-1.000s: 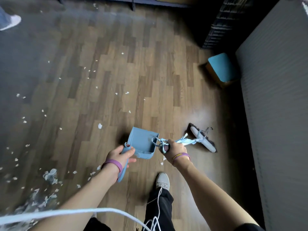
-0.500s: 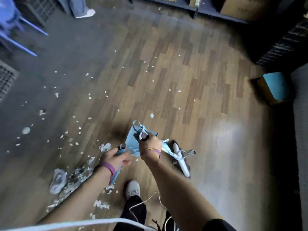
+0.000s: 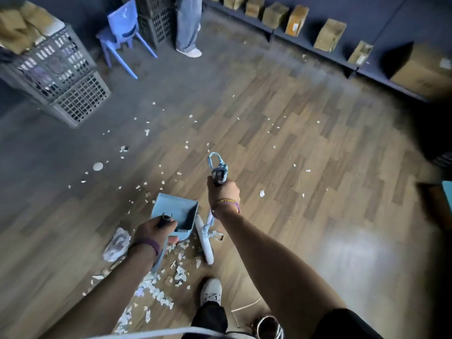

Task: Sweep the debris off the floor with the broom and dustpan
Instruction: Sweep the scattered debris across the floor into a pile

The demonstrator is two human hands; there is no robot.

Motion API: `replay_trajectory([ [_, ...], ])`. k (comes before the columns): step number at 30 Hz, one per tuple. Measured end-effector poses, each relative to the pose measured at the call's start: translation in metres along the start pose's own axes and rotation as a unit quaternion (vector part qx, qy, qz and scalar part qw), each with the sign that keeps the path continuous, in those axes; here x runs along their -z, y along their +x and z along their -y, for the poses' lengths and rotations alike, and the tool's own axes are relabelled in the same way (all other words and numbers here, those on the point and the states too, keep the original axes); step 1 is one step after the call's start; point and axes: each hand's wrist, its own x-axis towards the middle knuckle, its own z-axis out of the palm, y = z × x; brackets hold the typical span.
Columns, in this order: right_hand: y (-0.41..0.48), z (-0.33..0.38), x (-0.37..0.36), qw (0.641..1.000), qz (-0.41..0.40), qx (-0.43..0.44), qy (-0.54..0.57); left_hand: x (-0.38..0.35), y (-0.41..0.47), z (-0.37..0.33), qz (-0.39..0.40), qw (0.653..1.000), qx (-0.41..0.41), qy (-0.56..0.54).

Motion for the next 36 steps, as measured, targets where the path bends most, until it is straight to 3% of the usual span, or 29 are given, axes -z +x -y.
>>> replay_trajectory([
  [10, 0.046, 0.017, 0.099, 0.995, -0.096, 0.016, 0.025, -0.055, 0.007, -0.059, 0.033, 0.999, -0.004, -0.039],
  [20, 0.14, 0.002, 0.276, 0.979, -0.2, 0.05, 0.002, -0.211, 0.005, -0.104, 0.131, 0.991, -0.009, -0.031],
  [30, 0.308, -0.008, 0.452, 0.982, -0.169, 0.044, -0.064, -0.421, 0.024, -0.142, 0.097, 0.994, 0.032, -0.045],
  [36, 0.39, -0.012, 0.501, 0.986, -0.133, 0.022, -0.102, -0.494, 0.037, -0.162, 0.082, 0.992, 0.07, -0.06],
])
